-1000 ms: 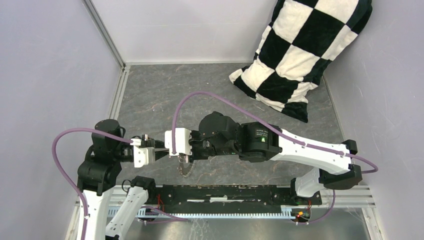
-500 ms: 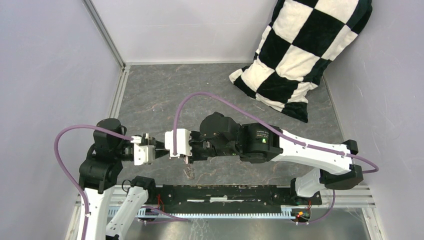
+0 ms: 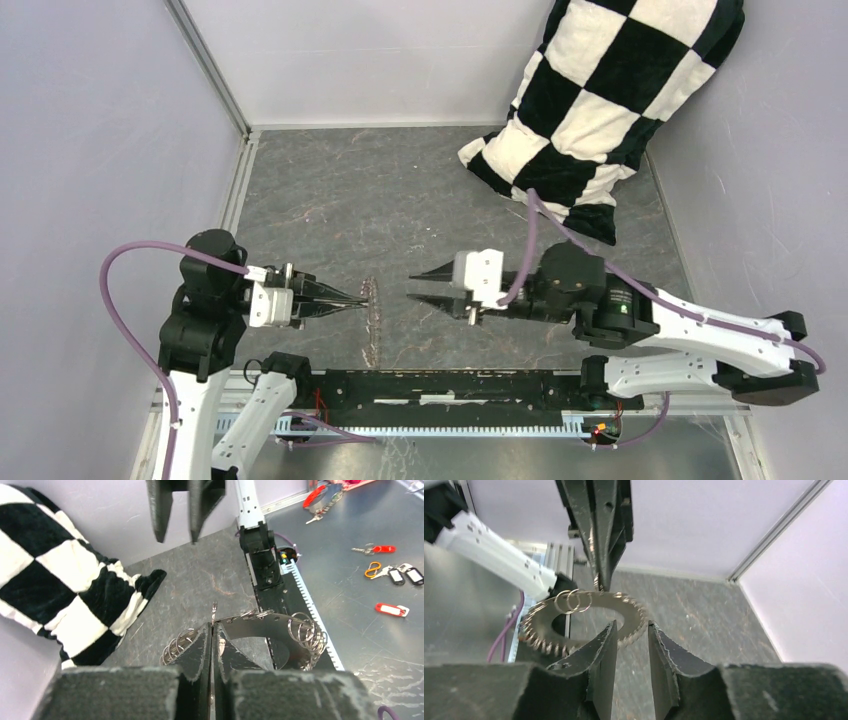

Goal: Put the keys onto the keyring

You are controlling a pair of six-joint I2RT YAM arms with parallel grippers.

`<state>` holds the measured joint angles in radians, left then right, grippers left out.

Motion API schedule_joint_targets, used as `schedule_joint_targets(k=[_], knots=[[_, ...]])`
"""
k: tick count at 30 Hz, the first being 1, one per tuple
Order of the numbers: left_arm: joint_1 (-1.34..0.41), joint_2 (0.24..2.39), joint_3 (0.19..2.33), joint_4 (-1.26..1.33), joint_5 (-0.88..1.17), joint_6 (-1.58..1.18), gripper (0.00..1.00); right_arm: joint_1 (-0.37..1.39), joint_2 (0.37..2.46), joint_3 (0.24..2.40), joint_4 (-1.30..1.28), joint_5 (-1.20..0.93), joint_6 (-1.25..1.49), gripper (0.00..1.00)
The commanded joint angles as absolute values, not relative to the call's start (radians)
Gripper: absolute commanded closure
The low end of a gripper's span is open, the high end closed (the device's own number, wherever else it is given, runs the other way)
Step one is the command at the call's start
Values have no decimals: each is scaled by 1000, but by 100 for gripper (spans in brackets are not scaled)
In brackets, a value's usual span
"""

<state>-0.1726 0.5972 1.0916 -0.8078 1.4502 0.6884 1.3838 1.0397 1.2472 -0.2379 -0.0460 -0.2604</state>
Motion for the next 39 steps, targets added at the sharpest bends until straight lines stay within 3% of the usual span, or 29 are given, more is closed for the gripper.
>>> schedule_joint_targets(k=[1, 6, 13, 18, 35, 39], knots=[[-175, 621, 1152, -729, 1564, 616, 98, 1340, 1026, 1173, 7, -144, -192, 67], [-175, 627, 1179, -729, 1581, 620, 98, 1313, 1072, 1144, 140, -286, -137, 69], [-175, 627, 1201, -727, 1580, 620, 98, 1295, 1072, 1068, 314, -434, -58, 59], [-175, 627, 1201, -729, 1582, 630, 98, 1292, 1083, 1047, 363, -455, -25, 58], [-175, 624, 1204, -728, 1581, 626, 98, 1290, 1145, 1065, 376, -416, -25, 67], [-175, 622, 1202, -727, 1582, 625, 98, 1291, 1146, 1063, 386, -416, -26, 77]])
